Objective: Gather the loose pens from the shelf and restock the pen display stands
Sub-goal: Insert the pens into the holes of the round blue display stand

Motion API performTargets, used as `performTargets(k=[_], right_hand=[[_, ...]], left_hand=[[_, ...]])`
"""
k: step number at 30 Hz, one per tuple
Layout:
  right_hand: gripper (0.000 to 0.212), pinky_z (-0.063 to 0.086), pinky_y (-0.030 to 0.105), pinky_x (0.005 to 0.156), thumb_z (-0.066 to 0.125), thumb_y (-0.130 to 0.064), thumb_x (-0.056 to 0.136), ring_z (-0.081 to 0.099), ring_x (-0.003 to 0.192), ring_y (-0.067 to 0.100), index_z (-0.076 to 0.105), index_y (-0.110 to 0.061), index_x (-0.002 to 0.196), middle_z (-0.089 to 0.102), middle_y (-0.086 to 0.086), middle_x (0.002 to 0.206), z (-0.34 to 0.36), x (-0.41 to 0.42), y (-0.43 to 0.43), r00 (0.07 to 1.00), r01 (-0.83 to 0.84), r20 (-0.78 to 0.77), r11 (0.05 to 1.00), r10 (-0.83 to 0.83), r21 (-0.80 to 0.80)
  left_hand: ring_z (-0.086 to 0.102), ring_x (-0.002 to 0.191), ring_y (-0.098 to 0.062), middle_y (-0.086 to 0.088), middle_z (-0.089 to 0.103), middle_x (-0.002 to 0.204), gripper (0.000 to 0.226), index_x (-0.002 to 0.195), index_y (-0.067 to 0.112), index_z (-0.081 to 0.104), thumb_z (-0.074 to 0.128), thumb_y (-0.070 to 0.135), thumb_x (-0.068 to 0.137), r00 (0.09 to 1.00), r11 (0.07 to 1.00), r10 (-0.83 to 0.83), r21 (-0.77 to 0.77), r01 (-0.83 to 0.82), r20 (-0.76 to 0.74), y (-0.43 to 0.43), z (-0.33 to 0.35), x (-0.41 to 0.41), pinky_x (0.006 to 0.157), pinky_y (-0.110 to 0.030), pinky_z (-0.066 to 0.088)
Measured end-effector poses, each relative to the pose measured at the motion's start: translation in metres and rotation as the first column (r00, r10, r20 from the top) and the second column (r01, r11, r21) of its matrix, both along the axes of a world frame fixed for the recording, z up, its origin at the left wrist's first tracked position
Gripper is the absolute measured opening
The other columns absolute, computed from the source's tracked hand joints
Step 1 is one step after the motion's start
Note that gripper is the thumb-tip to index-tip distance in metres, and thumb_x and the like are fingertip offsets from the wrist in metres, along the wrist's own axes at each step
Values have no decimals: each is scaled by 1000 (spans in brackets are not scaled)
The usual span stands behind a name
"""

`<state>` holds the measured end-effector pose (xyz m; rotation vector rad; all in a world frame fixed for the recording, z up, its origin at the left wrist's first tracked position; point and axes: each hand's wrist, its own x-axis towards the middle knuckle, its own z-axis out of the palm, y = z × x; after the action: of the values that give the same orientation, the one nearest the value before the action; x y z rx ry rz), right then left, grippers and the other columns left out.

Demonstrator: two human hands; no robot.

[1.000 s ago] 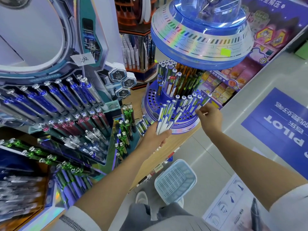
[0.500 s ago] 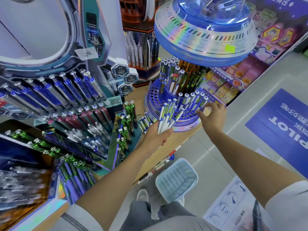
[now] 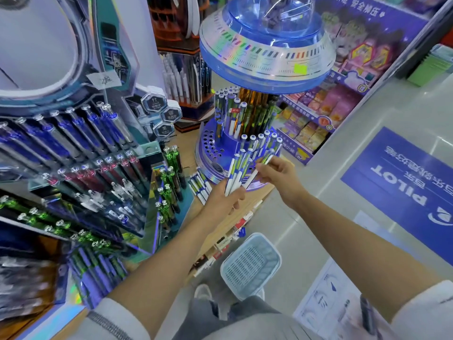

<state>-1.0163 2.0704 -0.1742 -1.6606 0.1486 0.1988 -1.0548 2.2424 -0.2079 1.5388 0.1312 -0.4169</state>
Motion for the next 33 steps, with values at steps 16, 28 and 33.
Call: performTargets(k=[16, 28, 33], right_hand=[[18, 42, 15, 61, 74, -19, 85, 52, 66, 8, 59, -13, 93, 58, -4, 74, 6, 22, -6, 835, 539, 333, 772, -438, -337], [31, 53, 26, 68, 77, -14, 81, 65, 71, 19, 51, -30, 73, 66, 8, 76, 2, 23, 4, 803, 557, 404, 793, -438, -247], [29, 54, 24, 69, 76, -13, 82, 63, 73, 19, 54, -29, 74, 67, 8, 78, 5, 29, 10, 810, 556, 389, 787, -439, -267]], left_hand=[[49, 59, -12, -4, 61, 80, 5, 94, 19, 57, 55, 15, 96, 1000, 999, 12, -35, -13, -25, 9, 3, 8, 46, -19, 38], [49, 58, -10, -1, 60, 77, 8, 93, 21, 56, 54, 15, 97, 1000, 999, -12, -41, 11, -19, 15, -1, 18, 48, -20, 38], [48, 56, -11, -2, 59, 76, 6, 92, 18, 55, 55, 13, 96, 1000, 999, -28, -38, 27, -13, 14, -1, 20, 48, -21, 37]])
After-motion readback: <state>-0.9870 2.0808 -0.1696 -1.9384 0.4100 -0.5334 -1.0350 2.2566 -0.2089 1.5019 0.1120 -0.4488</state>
